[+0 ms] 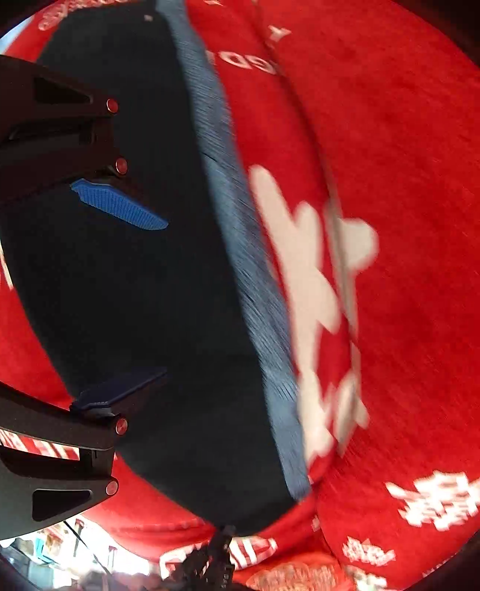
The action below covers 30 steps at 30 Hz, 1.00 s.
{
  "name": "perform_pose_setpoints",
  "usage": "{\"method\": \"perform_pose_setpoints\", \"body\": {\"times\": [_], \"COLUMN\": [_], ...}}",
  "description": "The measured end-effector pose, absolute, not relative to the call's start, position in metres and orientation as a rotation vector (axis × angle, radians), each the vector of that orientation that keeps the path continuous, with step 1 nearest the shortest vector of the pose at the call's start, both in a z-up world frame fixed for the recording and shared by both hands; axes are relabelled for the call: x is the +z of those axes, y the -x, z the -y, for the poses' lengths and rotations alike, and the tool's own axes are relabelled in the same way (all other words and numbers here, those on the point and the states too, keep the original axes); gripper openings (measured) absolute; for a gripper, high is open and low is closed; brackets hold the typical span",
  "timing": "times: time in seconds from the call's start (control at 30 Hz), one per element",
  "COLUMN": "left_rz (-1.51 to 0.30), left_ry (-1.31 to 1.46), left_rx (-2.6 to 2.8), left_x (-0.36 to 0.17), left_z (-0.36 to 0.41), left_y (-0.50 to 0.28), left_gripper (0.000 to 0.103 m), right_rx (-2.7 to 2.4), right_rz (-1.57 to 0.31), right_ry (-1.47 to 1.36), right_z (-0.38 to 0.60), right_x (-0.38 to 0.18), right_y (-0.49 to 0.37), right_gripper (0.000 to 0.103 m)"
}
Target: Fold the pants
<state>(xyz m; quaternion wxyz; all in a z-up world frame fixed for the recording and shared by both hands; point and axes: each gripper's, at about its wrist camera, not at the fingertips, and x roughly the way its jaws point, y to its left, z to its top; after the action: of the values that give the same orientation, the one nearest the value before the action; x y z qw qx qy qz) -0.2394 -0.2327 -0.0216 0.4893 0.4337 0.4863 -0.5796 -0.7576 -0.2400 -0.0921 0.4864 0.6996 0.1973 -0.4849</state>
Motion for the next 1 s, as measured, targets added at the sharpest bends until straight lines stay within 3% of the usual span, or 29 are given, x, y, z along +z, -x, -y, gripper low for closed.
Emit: {"method": "perform_pose_setpoints", "body": {"times": [0.07,0.1,0.17,0.23,0.27,0.3,0.47,0.53,0.6,0.8,1.0], "left_rz": [-1.203,-1.193,-1.150,-1.148,-1.157,-1.163,-1.143,-1.214,-1.213,-1.209,-1.206], "left_ry": [-1.065,-1.043,-1.014,-1.031,-1.049,-1.057,-1.073,-1.116,-1.083,-1.006,-0.920], "left_rx": [-1.360,-1.357,-1.361,-1.341,-1.318,-1.306,-1.291,-1.226,-1.228,-1.176,-1.095], "left_x": [-0.027,-0.023,-0.016,-0.023,-0.029,-0.032,-0.035,-0.052,-0.046,-0.021,-0.014], "left_z": [0.230,0.229,0.229,0.233,0.234,0.234,0.218,0.208,0.198,0.160,0.126], "left_y": [0.230,0.224,0.215,0.207,0.204,0.202,0.196,0.186,0.170,0.085,-0.026], "left_gripper": [0.076,0.076,0.076,0.076,0.076,0.076,0.076,0.076,0.076,0.076,0.076], "right_rx": [-1.186,-1.210,-1.207,-1.184,-1.138,-1.112,-1.192,-1.222,-1.318,-1.219,-0.791], "right_rz": [-0.493,-0.443,-0.328,-0.270,-0.235,-0.224,-0.464,-0.428,-0.532,-0.651,-0.861], "right_ry": [-1.735,-1.734,-1.763,-1.829,-1.870,-1.883,-1.776,-1.786,-1.709,-1.523,-1.273], "right_z": [0.232,0.225,0.216,0.218,0.222,0.225,0.233,0.230,0.230,0.221,0.232], "right_x": [-0.096,-0.092,-0.091,-0.106,-0.116,-0.121,-0.111,-0.112,-0.096,-0.040,-0.020], "right_y": [0.761,0.766,0.772,0.774,0.772,0.770,0.752,0.752,0.744,0.666,0.450], "right_gripper": [0.019,0.034,0.056,0.056,0.042,0.012,0.014,0.019,0.045,0.045,0.046]}}
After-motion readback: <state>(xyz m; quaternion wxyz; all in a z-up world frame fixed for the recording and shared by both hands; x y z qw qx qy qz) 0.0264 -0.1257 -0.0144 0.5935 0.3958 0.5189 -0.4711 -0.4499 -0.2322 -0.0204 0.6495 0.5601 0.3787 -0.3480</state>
